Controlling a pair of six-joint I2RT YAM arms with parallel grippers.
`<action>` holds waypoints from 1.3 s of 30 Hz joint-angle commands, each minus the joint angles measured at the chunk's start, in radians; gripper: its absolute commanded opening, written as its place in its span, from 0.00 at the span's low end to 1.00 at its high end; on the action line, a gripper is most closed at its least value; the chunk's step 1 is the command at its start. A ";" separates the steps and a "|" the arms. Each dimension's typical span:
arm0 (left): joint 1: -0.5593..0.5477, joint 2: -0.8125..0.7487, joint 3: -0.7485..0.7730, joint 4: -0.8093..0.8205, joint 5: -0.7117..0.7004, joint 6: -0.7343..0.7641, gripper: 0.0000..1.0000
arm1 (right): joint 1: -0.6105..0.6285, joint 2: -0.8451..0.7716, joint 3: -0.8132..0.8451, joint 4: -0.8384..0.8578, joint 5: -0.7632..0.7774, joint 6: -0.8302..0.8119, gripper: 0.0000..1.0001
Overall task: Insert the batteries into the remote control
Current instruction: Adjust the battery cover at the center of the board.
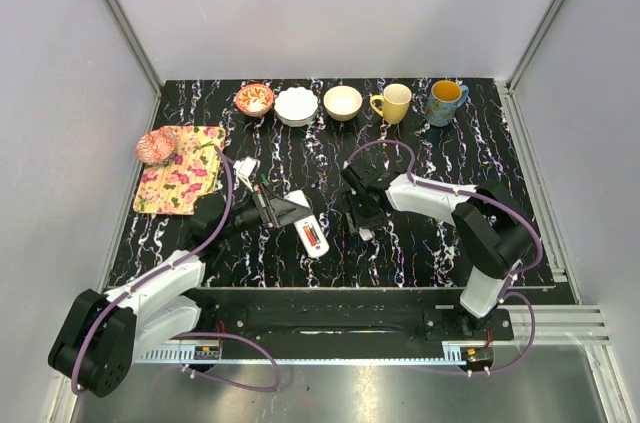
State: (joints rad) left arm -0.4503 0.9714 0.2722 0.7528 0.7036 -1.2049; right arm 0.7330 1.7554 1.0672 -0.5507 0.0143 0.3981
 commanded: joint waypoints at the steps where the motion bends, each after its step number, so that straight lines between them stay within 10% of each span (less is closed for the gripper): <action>1: 0.004 -0.005 -0.007 0.071 0.007 -0.008 0.00 | 0.008 0.021 0.008 -0.044 0.021 -0.080 0.57; 27: -0.008 0.032 0.001 0.099 0.002 -0.019 0.00 | 0.009 0.038 -0.007 -0.098 -0.005 -0.137 0.47; 39: -0.010 0.039 0.005 0.089 -0.010 -0.019 0.00 | 0.008 -0.014 -0.018 -0.083 0.053 -0.096 0.14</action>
State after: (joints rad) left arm -0.4572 1.0039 0.2676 0.7658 0.7021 -1.2171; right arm 0.7334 1.7645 1.0782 -0.6327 0.0372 0.2630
